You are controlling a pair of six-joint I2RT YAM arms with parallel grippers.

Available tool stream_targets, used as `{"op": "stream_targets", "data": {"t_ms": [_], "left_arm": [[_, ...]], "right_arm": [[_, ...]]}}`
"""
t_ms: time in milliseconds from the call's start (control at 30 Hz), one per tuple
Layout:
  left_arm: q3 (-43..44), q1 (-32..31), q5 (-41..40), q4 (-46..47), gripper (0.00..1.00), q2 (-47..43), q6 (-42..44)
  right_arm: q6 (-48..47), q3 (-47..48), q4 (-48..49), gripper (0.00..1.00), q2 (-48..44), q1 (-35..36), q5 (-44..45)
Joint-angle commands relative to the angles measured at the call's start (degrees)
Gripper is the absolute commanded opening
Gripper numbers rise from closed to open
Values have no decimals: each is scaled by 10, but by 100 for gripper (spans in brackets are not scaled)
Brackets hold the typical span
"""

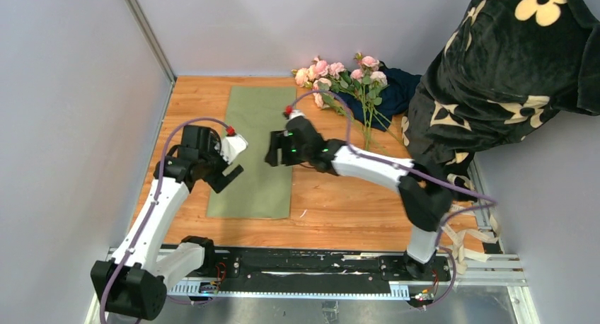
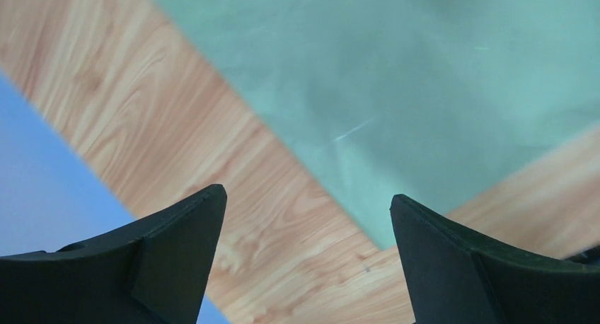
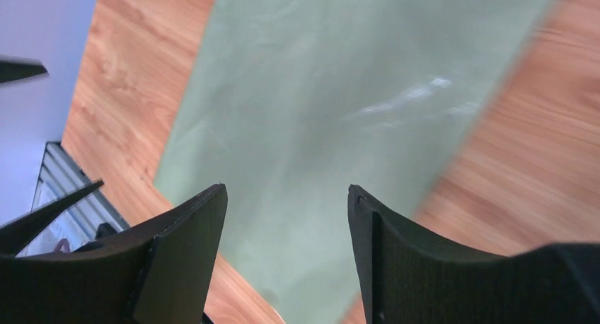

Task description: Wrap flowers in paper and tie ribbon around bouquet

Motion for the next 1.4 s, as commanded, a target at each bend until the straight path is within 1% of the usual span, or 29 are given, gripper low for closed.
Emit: {"op": "stream_targets", "data": {"t_ms": [0, 67, 100, 167, 233, 333, 400, 433, 467, 500, 567, 600, 633, 733, 1000, 1067, 1200, 1367], "left_arm": [[-46, -61, 133, -21, 96, -39, 61], [-56, -92, 156, -11, 97, -37, 48], [-58, -108, 160, -2, 97, -33, 38], [-63, -135, 158, 20, 96, -25, 12], [-78, -156, 145, 58, 95, -18, -3], [-103, -173, 129, 116, 94, 0, -12], [-109, -175, 130, 137, 93, 13, -16], [-111, -176, 132, 141, 91, 20, -15], [-112, -177, 133, 144, 91, 23, -14], [-116, -178, 133, 148, 90, 24, -10], [-132, -180, 127, 165, 88, 15, -3], [-140, -180, 125, 175, 88, 7, 0], [-147, -180, 126, 181, 88, -4, 4], [-149, -180, 141, 172, 88, -31, 26], [-95, -180, 138, 71, 95, -27, 55], [-76, -180, 148, 46, 99, -30, 44], [-53, -180, 192, 23, 100, -38, 8], [-76, -180, 224, 61, 100, -30, -44]], "right_arm": [[-21, -138, -84, 69, -87, -52, -42], [9, -184, -67, 65, -98, -62, -105], [24, -198, -53, 62, -100, -63, -120], [70, -235, 13, 60, -99, -58, -179], [111, -260, 69, 59, -83, -51, -208], [135, -261, 96, 59, -41, -43, -225], [156, -266, 134, 58, -15, -41, -239], [173, -273, 160, 55, -3, -41, -251], [185, -277, 187, 50, 6, -40, -262], [196, -279, 214, 40, 15, -41, -274], [216, -279, 259, 16, 25, -40, -293], [223, -275, 275, 7, 28, -40, -301], [226, -270, 283, 1, 28, -40, -307], [229, -255, 286, 0, 13, -40, -314], [229, -238, 278, 0, -42, -40, -308], [224, -228, 268, 0, -40, -41, -298], [228, -210, 268, 0, -19, -41, -291], [249, -203, 293, 0, 5, -41, -284]]}}
